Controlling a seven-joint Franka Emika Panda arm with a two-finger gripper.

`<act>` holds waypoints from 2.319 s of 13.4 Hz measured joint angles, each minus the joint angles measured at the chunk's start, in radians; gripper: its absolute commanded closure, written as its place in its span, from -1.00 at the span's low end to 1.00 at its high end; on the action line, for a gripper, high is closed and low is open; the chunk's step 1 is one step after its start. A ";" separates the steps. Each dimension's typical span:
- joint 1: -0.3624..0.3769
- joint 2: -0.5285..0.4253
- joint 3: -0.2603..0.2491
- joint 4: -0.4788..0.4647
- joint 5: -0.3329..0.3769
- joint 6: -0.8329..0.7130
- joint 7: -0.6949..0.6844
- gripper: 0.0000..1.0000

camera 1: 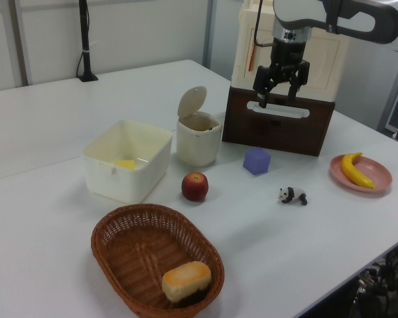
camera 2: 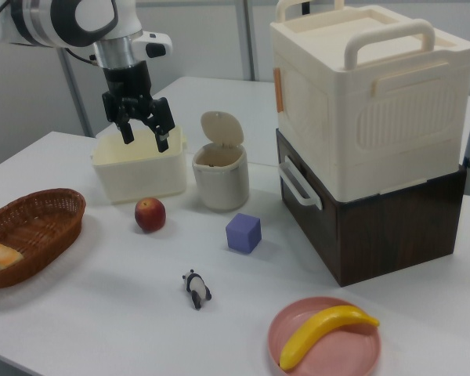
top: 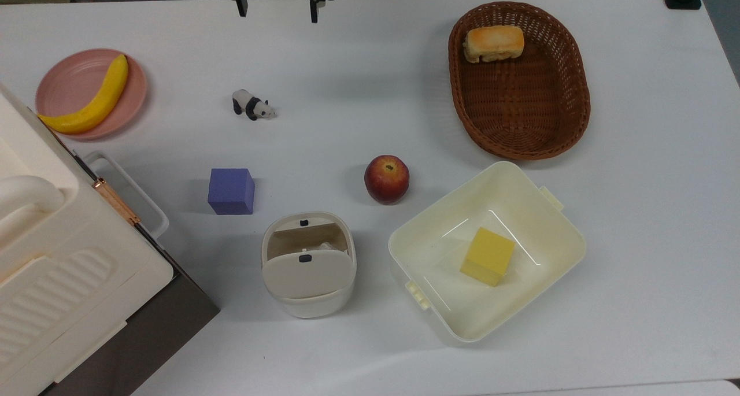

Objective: Close the trash can

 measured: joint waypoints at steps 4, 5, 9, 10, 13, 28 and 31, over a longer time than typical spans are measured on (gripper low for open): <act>0.000 0.000 0.000 0.002 0.000 0.000 0.000 -1.00; 0.000 0.000 0.000 0.002 0.000 0.000 -0.002 -1.00; 0.001 0.001 0.001 0.001 0.000 0.000 -0.008 -1.00; 0.001 0.001 0.001 0.001 0.000 0.000 -0.025 -1.00; 0.002 0.002 0.006 -0.001 -0.020 0.000 -0.125 -1.00; -0.003 0.008 0.005 0.001 0.001 0.037 -0.075 1.00; -0.003 0.008 0.005 0.001 0.001 0.061 -0.068 1.00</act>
